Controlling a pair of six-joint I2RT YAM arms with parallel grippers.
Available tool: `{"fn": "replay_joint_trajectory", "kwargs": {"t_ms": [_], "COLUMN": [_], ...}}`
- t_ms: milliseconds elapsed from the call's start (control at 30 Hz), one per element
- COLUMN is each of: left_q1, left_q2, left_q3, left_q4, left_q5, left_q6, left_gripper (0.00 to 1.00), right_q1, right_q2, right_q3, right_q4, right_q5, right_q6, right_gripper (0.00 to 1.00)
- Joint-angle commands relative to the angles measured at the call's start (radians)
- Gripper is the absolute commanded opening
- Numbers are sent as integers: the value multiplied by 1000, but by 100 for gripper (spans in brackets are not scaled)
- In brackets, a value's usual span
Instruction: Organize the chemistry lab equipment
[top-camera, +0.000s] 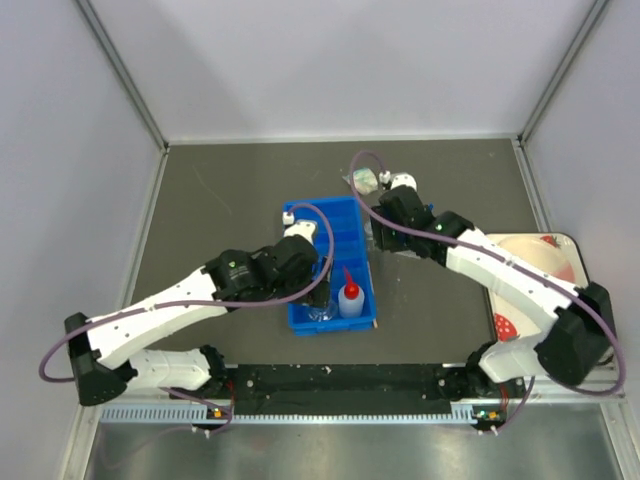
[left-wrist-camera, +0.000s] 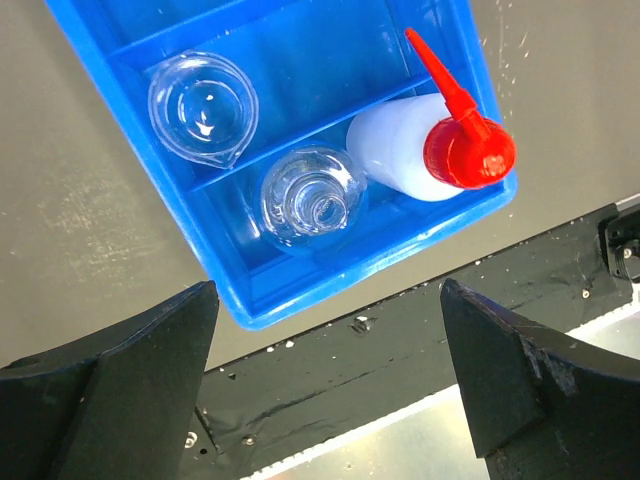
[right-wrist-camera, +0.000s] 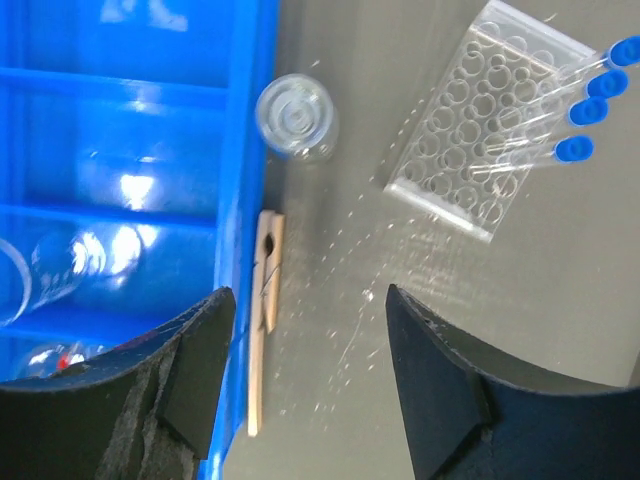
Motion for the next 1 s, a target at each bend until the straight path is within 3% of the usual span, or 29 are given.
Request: {"fn": "replay_joint_trajectory", "kwargs": {"t_ms": [0, 200, 500, 967], "left_q1": [-4, -3, -1, 5], "left_q2": [-105, -202, -227, -233], "left_q3": [34, 23, 18, 6], "left_q4": [-17, -11, -14, 20], "left_q5": [-52, -136, -167, -163], "left_q6": [83, 137, 166, 197], "left_gripper": [98, 98, 98, 98], "right_q1": [-82, -142, -155, -153], "right_q2": [92, 234, 412, 443], "right_q3": [84, 188, 309, 326], "right_q4": [69, 85, 86, 68], "right_q5": [-48, -94, -134, -94], "right_q6": [-41, -54, -60, -87], "right_gripper": [66, 69, 68, 68]}}
